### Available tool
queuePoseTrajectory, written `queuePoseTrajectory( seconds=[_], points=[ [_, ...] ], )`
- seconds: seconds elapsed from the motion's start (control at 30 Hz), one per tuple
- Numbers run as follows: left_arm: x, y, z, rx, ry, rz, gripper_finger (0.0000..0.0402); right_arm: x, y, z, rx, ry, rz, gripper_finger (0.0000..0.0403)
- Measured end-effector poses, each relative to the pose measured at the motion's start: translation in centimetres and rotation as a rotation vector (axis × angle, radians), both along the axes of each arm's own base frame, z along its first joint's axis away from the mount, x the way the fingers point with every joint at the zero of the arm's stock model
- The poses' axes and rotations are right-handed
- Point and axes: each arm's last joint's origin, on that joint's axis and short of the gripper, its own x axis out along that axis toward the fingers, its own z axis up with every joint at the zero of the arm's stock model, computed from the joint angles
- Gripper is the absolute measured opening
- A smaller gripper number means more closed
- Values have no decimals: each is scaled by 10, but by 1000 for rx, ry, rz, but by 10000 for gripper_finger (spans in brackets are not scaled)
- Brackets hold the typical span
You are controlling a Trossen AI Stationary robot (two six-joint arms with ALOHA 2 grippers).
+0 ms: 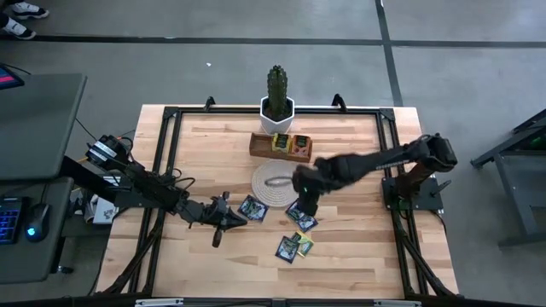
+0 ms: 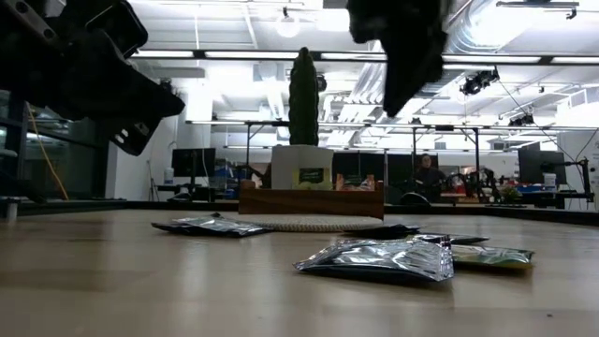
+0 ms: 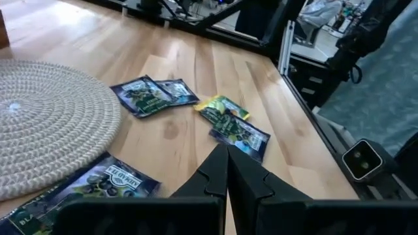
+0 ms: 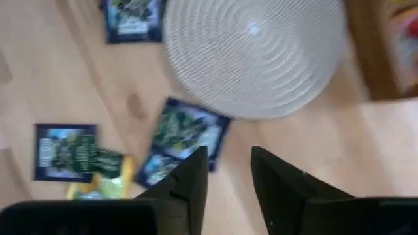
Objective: Pick & Place Tea
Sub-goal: Put the yellow tea bag into the middle compartment of the wooden organizer
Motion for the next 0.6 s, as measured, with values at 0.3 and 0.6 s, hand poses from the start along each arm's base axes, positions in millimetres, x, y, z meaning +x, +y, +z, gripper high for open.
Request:
queuePoseTrajectory(
  seconds=[0.3, 0.6],
  points=[
    [27, 17, 2, -7, 106, -101, 0, -24, 72, -39, 119, -199, -136, 7],
    [79, 33, 19, 47, 154, -243, 0, -36, 116, -68, 177, -298, -252, 2]
  ],
)
